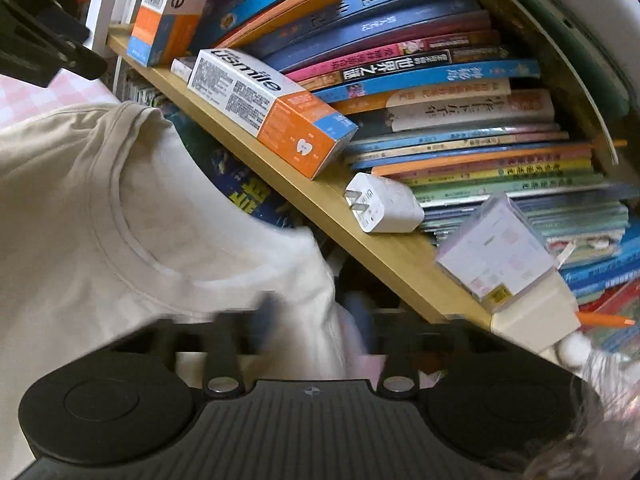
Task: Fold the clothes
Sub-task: 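Lay the T-shirt flat on the mat and open both grippers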
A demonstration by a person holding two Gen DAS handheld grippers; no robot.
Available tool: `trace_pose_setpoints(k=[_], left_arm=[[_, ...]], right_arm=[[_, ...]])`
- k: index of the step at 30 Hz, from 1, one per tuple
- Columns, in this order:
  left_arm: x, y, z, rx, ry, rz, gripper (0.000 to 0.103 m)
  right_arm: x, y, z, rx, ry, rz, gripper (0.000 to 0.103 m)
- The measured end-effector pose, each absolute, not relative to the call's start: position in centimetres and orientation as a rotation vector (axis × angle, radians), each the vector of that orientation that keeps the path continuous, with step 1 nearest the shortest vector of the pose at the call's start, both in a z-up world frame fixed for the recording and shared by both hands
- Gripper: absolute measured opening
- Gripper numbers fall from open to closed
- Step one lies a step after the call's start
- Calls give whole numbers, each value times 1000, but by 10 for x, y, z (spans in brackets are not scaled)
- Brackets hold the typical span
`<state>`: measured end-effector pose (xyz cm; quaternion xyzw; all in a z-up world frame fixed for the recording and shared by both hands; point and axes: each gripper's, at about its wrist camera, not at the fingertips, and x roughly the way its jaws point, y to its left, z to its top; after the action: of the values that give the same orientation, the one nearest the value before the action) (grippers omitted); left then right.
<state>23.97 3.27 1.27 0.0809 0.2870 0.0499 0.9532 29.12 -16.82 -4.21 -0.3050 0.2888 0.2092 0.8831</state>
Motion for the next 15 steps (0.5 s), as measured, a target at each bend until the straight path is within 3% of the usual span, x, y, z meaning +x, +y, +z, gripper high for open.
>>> trace_pose_setpoints(k=[10,15], left_arm=[[142,82,19,67,596,75,62],[85,95,11,-30,613,30,63]], right_arm=[[219,-202,10,-409,579,342,65],[145,-212,25,-273,605,305,75]])
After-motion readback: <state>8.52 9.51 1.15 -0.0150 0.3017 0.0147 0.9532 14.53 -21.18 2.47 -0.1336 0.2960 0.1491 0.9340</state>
